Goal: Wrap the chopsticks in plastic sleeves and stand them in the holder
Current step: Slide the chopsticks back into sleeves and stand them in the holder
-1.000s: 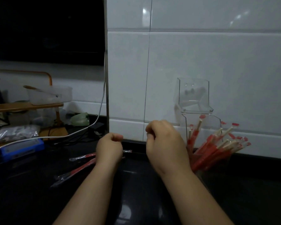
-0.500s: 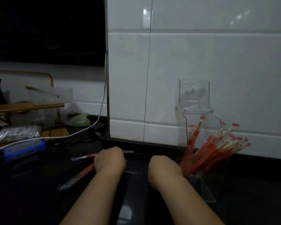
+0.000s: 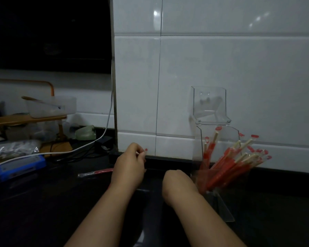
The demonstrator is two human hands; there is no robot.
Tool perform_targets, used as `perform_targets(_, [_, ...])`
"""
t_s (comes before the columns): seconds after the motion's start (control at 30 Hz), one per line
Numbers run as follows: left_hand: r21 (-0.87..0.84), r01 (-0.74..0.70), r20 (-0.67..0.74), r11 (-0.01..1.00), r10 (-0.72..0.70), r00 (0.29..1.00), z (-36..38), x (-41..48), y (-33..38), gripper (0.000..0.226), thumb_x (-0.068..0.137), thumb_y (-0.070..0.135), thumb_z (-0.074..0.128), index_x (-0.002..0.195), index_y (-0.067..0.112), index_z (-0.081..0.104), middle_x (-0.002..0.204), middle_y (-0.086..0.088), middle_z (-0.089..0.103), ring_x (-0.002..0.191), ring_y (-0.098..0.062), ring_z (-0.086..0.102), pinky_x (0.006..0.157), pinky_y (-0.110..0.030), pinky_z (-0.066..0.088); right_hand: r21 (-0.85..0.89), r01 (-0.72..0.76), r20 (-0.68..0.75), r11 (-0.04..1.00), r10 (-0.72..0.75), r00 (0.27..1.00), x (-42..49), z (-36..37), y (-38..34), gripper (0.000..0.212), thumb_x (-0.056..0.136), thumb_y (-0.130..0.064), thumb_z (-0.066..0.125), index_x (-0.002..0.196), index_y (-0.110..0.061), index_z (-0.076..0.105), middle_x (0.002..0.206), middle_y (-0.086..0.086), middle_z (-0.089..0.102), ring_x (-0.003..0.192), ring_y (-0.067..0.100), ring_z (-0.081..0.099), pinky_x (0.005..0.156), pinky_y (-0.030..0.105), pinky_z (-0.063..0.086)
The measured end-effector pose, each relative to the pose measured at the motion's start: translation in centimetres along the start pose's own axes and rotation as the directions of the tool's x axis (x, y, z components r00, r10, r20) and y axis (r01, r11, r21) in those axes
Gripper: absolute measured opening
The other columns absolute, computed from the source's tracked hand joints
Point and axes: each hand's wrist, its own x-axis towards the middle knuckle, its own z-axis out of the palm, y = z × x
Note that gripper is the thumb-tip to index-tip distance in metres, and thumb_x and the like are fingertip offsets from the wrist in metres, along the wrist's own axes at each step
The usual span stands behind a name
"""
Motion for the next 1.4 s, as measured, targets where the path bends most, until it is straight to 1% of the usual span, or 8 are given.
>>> perform_targets(0.23, [-0.454, 0.097, 0.009, 0.886, -0.104, 0.994, 0.1, 0.2, 0.5, 0.015, 0.102, 0.019, 0.051, 0.087, 0.019, 0.053, 0.072, -0.009, 0.064, 0.046, -0.014, 0.052, 0.042, -0.026, 0.043, 0.018, -0.025, 0.034, 1.000, 0.024, 0.999, 0.1, -0.2, 0.1, 0.042, 0.092, -0.010, 0.061, 0.133, -0.008, 0.055, 0.138, 0.015, 0.052, 0.124, 0.032, 0.053, 0.098, 0.038, 0.047])
perform_targets(0.47, [-0.616, 0.218, 0.135, 0.757, -0.171, 0.976, -0.1, 0.2, 0.9, 0.015, 0.100, 0.008, 0.054, 0.100, 0.014, 0.067, 0.076, -0.008, 0.064, 0.052, -0.011, 0.054, 0.044, -0.021, 0.045, 0.041, 0.018, -0.074, 0.999, -0.015, 0.997, -0.4, 0.2, 0.1, 0.048, 0.091, -0.013, 0.061, 0.136, -0.012, 0.045, 0.139, 0.014, 0.045, 0.124, 0.030, 0.050, 0.097, 0.038, 0.046])
perform_targets(0.67, [-0.651, 0.258, 0.139, 0.714, -0.221, 0.965, -0.5, -0.1, 1.2, 0.017, 0.096, 0.015, 0.061, 0.084, 0.007, 0.069, 0.066, -0.006, 0.068, 0.052, -0.014, 0.058, 0.048, -0.023, 0.044, -0.024, 0.031, -0.049, 0.999, -0.032, 0.998, -0.6, 0.2, 0.1, 0.043, 0.091, -0.015, 0.057, 0.133, -0.013, 0.049, 0.133, 0.011, 0.056, 0.120, 0.028, 0.056, 0.093, 0.036, 0.048])
perform_targets(0.77, [-0.660, 0.242, 0.120, 0.711, -0.219, 0.968, -0.6, -0.2, 1.2, 0.015, 0.094, 0.017, 0.065, 0.082, 0.012, 0.074, 0.073, 0.003, 0.073, 0.067, -0.004, 0.067, 0.057, -0.018, 0.050, -0.046, 0.046, -0.061, 0.998, -0.049, 0.997, -0.7, 0.4, 0.1, 0.045, 0.090, -0.016, 0.057, 0.133, -0.015, 0.048, 0.131, 0.011, 0.057, 0.118, 0.029, 0.057, 0.092, 0.038, 0.049])
perform_targets(0.9, [-0.667, 0.251, 0.115, 0.701, -0.237, 0.965, -0.6, 0.0, 1.3, 0.012, 0.094, 0.015, 0.064, 0.089, 0.015, 0.075, 0.086, 0.010, 0.075, 0.085, -0.002, 0.067, 0.073, -0.026, 0.048, 0.017, 0.064, -0.096, 0.998, -0.062, 0.993, -0.9, 0.5, 0.0, 0.044, 0.087, -0.017, 0.061, 0.128, -0.017, 0.045, 0.120, 0.010, 0.061, 0.110, 0.029, 0.060, 0.085, 0.038, 0.050])
perform_targets(1.07, [-0.718, 0.218, 0.076, 0.661, -0.238, 0.968, -0.7, 0.0, 1.7, 0.013, 0.095, 0.006, 0.061, 0.093, 0.013, 0.072, 0.077, 0.002, 0.066, 0.065, -0.008, 0.059, 0.053, -0.021, 0.043, 0.212, 0.235, -0.243, 0.949, -0.182, 0.953, -1.8, -0.9, -0.3, 0.030, 0.088, -0.021, 0.056, 0.115, -0.024, 0.042, 0.102, 0.005, 0.060, 0.089, 0.026, 0.057, 0.068, 0.031, 0.044])
perform_targets(1.2, [-0.681, 0.119, -0.050, 0.722, -0.208, 0.977, -0.5, 0.5, 1.0, 0.017, 0.094, 0.007, 0.063, 0.088, 0.020, 0.072, 0.075, 0.006, 0.068, 0.068, -0.010, 0.056, 0.063, -0.029, 0.044, 0.346, 0.402, -0.419, 0.848, -0.243, 0.875, -2.6, -2.0, -0.5, 0.006, 0.085, -0.020, 0.055, 0.087, -0.023, 0.059, 0.087, 0.001, 0.063, 0.082, 0.022, 0.058, 0.070, 0.030, 0.046])
perform_targets(1.4, [-0.658, -0.006, -0.231, 0.753, -0.194, 0.953, -1.0, 0.6, 1.0, 0.021, 0.092, 0.008, 0.067, 0.087, 0.027, 0.073, 0.086, 0.008, 0.075, 0.087, -0.001, 0.069, 0.079, -0.019, 0.053, 0.469, 0.551, -0.627, 0.690, -0.179, 0.758, -1.7, -2.4, 0.1, 0.037, 0.080, 0.004, 0.054, 0.076, -0.031, 0.065, 0.084, -0.007, 0.067, 0.080, 0.010, 0.060, 0.063, 0.008, 0.040])
